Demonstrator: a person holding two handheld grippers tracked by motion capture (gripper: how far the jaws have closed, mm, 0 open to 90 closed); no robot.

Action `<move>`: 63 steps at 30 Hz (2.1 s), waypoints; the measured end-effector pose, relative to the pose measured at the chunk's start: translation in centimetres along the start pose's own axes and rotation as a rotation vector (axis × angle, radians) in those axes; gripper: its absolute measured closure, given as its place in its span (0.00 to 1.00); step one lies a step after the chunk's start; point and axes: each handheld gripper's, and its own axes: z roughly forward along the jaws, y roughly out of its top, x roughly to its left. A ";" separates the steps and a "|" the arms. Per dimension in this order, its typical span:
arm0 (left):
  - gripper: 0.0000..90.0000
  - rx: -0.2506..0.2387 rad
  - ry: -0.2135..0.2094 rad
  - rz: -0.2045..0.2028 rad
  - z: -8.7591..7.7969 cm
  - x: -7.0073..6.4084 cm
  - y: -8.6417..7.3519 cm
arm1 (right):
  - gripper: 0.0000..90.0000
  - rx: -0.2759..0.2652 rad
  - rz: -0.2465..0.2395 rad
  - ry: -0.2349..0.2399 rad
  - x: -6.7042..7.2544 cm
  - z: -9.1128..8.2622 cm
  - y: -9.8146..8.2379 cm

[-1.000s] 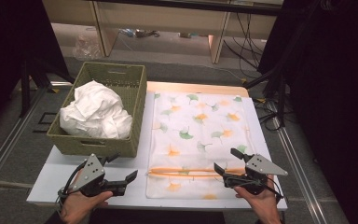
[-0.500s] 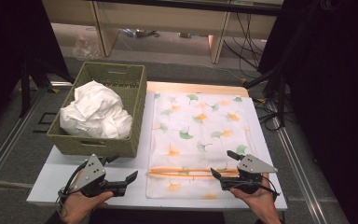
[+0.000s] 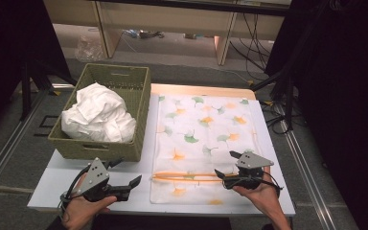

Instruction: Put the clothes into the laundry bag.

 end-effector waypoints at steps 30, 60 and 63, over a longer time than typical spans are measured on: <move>0.19 0.037 -0.017 0.000 0.4 -0.2 -0.4 | 0.51 0.274 -0.157 0.169 -1.5 5.7 -0.8; 0.20 0.048 -0.001 0.015 0.4 0.0 -0.4 | 0.99 0.369 -0.228 0.144 -2.5 7.0 1.3; 0.20 0.046 -0.002 0.027 0.5 0.1 -0.3 | 0.99 0.331 -0.222 0.123 -2.3 6.7 1.4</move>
